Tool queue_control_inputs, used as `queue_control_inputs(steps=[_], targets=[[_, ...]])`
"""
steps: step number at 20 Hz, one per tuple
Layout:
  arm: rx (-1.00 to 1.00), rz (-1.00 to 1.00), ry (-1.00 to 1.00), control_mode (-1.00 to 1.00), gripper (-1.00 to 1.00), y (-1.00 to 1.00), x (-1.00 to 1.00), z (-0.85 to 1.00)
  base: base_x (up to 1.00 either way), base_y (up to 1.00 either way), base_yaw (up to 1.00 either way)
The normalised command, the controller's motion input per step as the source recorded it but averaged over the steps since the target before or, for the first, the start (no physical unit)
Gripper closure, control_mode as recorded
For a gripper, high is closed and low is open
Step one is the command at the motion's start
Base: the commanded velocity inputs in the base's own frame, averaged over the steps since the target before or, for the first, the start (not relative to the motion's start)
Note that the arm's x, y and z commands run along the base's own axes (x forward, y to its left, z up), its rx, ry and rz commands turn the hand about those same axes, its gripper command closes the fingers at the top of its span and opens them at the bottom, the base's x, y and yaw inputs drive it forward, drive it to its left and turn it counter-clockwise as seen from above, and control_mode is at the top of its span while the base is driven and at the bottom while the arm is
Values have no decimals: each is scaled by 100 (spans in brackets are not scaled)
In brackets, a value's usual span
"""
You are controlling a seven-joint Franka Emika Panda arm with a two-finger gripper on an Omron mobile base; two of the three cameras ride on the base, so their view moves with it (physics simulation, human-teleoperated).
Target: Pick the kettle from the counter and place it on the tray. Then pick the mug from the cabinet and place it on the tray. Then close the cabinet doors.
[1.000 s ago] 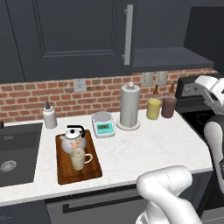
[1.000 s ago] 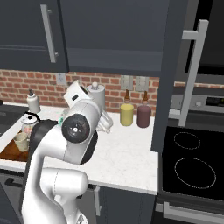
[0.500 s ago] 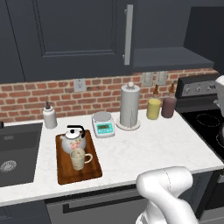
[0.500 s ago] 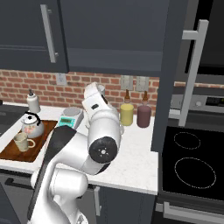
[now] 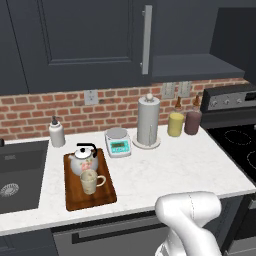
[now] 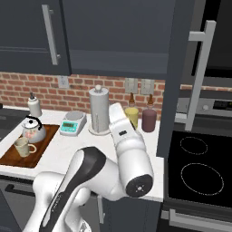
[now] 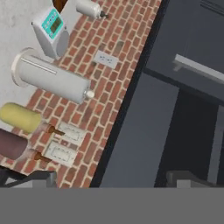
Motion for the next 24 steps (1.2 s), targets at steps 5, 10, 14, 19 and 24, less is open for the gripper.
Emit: queue_control_inputs(steps=[5,10,14,19,24], targets=[[17,0,-20,-100,-100,-19,-11,-43,0,0,0],[22,0,-17,-100,-100,-39,-30,-3,0,0,0],[17,0,0,-100,-100,-39,-7,0,0,0,0],[15,2,0,-100,-100,-27,0,2,0,0,0],[3,5,-3,-100,-100,-5,-1,0,0,0,0]])
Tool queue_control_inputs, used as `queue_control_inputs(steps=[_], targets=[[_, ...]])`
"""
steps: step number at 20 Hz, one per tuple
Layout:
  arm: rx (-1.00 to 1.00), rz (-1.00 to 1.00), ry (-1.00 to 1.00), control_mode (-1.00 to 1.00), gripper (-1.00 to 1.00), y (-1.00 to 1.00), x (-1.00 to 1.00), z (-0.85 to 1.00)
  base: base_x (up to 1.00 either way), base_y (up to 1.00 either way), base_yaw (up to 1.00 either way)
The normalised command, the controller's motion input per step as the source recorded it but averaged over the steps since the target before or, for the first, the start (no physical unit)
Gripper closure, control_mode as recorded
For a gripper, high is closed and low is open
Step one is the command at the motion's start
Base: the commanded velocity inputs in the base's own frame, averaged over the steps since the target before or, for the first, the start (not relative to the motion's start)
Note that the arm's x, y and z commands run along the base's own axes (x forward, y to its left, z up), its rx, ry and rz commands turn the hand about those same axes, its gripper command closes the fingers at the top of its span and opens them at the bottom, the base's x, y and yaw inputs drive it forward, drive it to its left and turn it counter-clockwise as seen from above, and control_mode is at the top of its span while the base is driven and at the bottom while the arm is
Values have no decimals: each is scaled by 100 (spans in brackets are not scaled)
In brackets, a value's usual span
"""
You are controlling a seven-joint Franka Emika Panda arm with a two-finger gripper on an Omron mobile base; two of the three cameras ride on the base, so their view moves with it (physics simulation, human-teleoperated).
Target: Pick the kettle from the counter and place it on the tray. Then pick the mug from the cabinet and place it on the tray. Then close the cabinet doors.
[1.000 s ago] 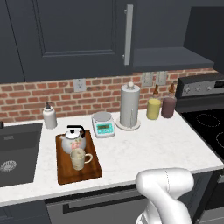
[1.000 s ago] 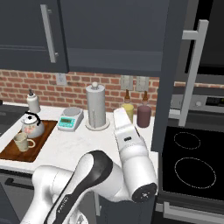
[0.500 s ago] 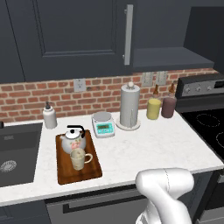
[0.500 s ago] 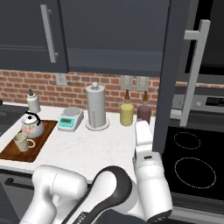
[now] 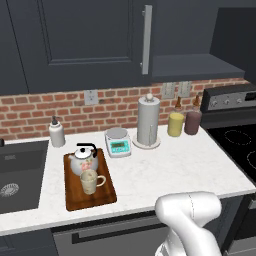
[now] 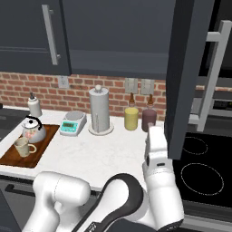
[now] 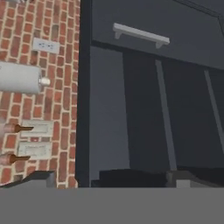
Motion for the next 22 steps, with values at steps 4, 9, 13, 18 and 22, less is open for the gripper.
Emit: queue_control_inputs(steps=[4,9,13,18,22], targets=[[0,10,0,-100,-100,1,-2,-69,0,0,0],[1,9,-4,-100,-100,-1,-7,-74,0,0,0],[11,7,-1,-100,-100,-20,-12,2,0,0,0],[16,5,0,-100,-100,-18,-3,18,0,0,0],[16,7,0,-100,-100,-28,0,20,0,0,0]])
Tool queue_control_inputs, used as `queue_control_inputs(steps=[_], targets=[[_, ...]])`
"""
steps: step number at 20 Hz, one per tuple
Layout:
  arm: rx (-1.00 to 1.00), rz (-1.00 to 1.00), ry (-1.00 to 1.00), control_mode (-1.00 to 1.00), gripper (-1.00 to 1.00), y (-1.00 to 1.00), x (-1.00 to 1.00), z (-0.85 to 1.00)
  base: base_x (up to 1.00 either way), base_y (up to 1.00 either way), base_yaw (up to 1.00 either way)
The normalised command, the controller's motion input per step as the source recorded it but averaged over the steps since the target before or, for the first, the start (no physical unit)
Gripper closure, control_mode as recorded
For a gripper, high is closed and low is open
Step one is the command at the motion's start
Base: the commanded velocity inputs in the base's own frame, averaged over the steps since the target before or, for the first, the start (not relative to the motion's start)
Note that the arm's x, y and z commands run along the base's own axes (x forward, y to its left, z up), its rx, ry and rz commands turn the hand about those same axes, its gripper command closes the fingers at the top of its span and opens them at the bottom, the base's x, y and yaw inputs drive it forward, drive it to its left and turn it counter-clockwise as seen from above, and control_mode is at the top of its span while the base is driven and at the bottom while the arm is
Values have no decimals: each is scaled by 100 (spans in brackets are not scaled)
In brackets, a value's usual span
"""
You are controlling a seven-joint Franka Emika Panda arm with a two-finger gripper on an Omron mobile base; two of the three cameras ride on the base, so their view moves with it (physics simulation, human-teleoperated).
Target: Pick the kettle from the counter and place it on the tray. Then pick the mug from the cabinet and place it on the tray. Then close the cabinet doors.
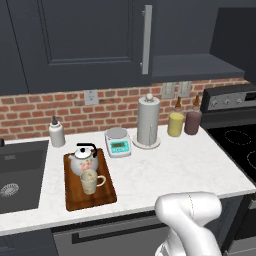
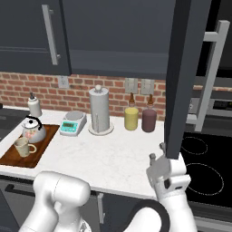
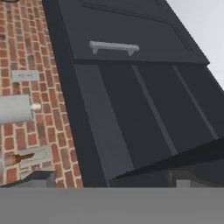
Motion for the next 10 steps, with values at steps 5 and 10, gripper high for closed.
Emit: queue_control_inputs(steps=[5,10], targets=[[17,7,0,-100,-100,-39,0,14,0,0,0],[19,10,-3,-100,-100,-34,1,20,0,0,0]])
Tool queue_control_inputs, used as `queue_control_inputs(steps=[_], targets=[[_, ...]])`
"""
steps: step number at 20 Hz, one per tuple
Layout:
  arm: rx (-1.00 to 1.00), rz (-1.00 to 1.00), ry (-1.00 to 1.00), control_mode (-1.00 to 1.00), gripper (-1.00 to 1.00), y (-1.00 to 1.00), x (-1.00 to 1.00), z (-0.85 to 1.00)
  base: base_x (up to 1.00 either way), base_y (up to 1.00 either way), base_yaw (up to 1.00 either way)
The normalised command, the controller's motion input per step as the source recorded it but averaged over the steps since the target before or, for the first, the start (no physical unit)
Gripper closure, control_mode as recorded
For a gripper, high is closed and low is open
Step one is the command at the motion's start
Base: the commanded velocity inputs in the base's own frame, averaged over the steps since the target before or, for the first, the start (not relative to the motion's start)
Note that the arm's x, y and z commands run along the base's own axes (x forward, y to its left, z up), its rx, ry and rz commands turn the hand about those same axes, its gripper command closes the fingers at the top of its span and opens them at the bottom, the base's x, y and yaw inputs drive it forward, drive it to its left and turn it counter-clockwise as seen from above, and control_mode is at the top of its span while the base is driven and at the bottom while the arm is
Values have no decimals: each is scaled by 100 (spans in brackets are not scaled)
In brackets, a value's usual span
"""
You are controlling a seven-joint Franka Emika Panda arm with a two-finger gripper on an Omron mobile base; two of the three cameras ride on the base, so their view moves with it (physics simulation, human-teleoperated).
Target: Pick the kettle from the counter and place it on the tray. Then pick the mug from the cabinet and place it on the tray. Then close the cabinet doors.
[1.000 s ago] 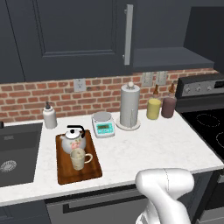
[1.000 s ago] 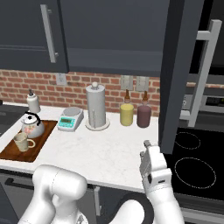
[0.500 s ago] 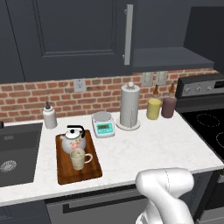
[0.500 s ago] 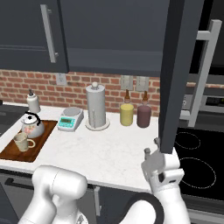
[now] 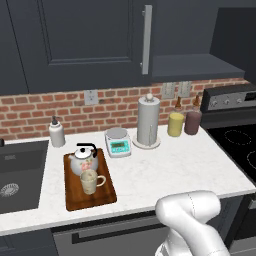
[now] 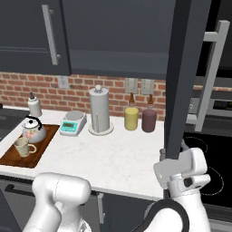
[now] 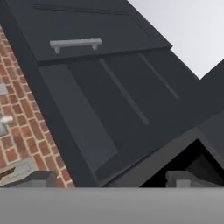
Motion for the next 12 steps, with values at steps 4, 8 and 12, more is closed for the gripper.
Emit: queue_control_inputs(steps=[4,8,12], targets=[[7,11,-17,-100,-100,-4,0,37,0,0,0],[2,9,-12,-100,-100,0,7,47,0,0,0],[8,8,-9,-100,-100,0,29,53,0,0,0]])
